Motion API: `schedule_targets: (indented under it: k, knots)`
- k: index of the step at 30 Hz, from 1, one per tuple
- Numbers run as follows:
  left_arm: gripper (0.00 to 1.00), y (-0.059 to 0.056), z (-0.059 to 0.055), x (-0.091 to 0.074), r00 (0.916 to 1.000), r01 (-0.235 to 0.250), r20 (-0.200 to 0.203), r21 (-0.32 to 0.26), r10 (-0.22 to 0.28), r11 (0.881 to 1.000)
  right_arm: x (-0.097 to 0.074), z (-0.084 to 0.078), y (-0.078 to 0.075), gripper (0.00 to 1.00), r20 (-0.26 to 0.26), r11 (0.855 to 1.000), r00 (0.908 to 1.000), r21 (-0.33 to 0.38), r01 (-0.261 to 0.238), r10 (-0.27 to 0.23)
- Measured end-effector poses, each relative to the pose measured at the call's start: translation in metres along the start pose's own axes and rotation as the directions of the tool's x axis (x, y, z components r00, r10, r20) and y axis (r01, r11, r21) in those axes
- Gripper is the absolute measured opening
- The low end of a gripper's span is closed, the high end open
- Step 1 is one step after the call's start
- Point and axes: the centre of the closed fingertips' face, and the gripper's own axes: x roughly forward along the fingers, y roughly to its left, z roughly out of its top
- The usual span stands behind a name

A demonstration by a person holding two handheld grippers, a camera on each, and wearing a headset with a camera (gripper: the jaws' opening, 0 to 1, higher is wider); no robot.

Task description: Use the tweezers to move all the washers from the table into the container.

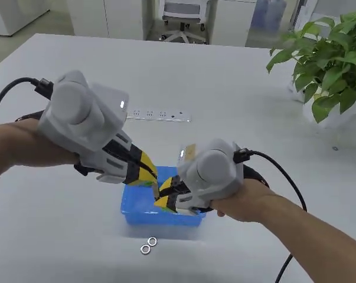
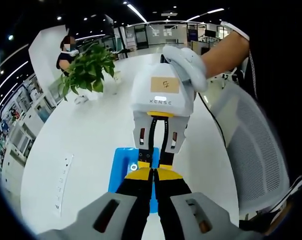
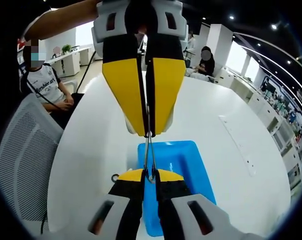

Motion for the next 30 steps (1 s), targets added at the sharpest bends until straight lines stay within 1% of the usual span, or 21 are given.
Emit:
schedule_targets:
  k: [10,18,25,30]
  knots:
    - [0.05,0.010,-0.012,0.005,1.0000,-0.007,-0.005,-0.019,0.007,1.000,0.014,-0.005,-0.009,0.10,0.004,1.000,0.9999,0.003,-0.011,0.011]
    - [0.05,0.018,-0.025,0.012,0.9998,-0.013,-0.013,-0.037,0.012,0.999,0.028,-0.010,-0.016,0.10,0.002,1.000,0.9996,-0.008,-0.030,0.030]
    - [0.05,0.026,-0.035,0.017,0.9997,-0.019,-0.015,-0.056,0.018,0.998,0.038,-0.015,-0.022,0.10,0.005,0.999,0.9993,-0.001,-0.038,0.038]
    - [0.05,0.029,-0.040,0.022,0.9996,-0.018,-0.021,-0.061,0.017,0.998,0.044,-0.021,-0.025,0.10,0.001,0.999,0.9990,0.006,-0.044,0.044]
